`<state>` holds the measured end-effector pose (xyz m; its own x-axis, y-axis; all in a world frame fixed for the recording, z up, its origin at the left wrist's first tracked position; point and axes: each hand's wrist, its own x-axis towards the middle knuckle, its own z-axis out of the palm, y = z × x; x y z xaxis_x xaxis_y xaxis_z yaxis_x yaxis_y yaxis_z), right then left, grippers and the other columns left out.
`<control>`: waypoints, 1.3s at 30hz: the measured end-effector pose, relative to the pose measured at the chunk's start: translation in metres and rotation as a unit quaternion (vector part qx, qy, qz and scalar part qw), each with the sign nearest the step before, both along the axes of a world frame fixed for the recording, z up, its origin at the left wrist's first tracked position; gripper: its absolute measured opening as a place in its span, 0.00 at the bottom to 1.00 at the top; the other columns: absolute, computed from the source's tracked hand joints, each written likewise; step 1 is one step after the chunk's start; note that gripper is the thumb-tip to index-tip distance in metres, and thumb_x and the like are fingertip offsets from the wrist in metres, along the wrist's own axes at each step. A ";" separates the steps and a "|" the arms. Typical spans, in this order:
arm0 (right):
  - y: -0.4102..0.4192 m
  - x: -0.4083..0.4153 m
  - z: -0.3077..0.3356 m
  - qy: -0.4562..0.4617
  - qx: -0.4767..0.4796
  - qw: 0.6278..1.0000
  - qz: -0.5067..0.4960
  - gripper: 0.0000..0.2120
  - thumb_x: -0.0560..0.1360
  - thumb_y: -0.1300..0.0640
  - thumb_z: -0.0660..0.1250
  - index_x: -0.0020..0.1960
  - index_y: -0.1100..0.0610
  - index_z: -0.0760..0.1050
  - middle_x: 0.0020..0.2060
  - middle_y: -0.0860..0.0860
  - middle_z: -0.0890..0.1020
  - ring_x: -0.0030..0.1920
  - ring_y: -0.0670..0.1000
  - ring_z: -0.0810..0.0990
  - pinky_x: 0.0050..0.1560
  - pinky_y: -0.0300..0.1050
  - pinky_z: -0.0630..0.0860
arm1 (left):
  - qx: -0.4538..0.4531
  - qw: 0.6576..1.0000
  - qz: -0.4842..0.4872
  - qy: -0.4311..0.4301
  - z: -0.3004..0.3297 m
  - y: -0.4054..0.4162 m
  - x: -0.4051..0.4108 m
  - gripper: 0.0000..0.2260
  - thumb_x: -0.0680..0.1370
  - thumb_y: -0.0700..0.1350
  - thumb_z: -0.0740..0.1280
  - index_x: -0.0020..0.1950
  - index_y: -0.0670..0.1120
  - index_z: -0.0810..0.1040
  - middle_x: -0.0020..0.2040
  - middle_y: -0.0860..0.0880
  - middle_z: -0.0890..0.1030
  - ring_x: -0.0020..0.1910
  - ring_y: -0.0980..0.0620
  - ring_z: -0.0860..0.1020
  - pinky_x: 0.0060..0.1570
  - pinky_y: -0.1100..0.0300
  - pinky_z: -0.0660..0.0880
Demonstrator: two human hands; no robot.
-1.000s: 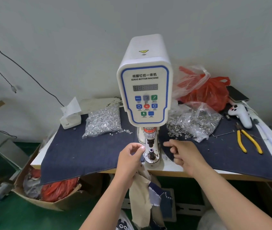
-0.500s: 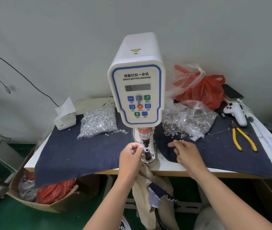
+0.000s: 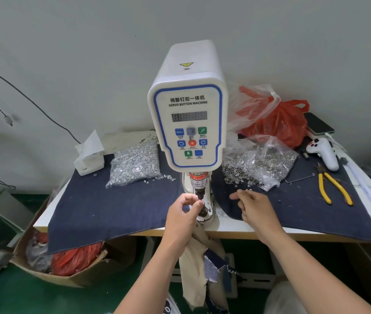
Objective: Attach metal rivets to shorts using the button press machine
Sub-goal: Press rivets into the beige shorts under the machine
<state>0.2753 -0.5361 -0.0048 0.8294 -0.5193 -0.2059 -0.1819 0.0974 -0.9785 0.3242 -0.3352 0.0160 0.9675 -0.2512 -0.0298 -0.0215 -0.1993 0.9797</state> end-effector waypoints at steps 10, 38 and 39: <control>-0.001 0.000 -0.001 -0.005 0.004 1.000 0.003 0.15 0.84 0.51 0.62 0.49 0.56 0.84 0.28 0.48 0.66 0.25 0.47 0.59 0.28 0.45 0.55 | -0.002 1.000 0.001 -0.003 0.002 -0.001 -0.001 0.05 0.81 0.45 0.72 0.47 0.54 0.80 0.43 0.61 0.84 0.41 0.68 0.79 0.37 0.75 0.73; 0.046 -0.048 0.051 -0.064 -0.259 0.903 0.338 0.03 0.76 0.52 0.75 0.45 0.48 0.82 0.44 0.41 0.85 0.46 0.39 0.80 0.51 0.35 0.72 | -0.265 0.940 -0.130 0.169 0.049 0.045 -0.020 0.07 0.69 0.50 0.72 0.43 0.50 0.79 0.42 0.49 0.76 0.27 0.53 0.67 0.26 0.62 0.65; 0.043 -0.047 0.052 -0.078 -0.251 0.904 0.338 0.04 0.77 0.53 0.74 0.44 0.48 0.82 0.43 0.41 0.85 0.45 0.39 0.80 0.50 0.34 0.72 | -0.178 0.967 -0.132 0.122 0.049 0.049 -0.018 0.08 0.69 0.54 0.72 0.43 0.51 0.79 0.42 0.50 0.77 0.29 0.53 0.68 0.28 0.62 0.65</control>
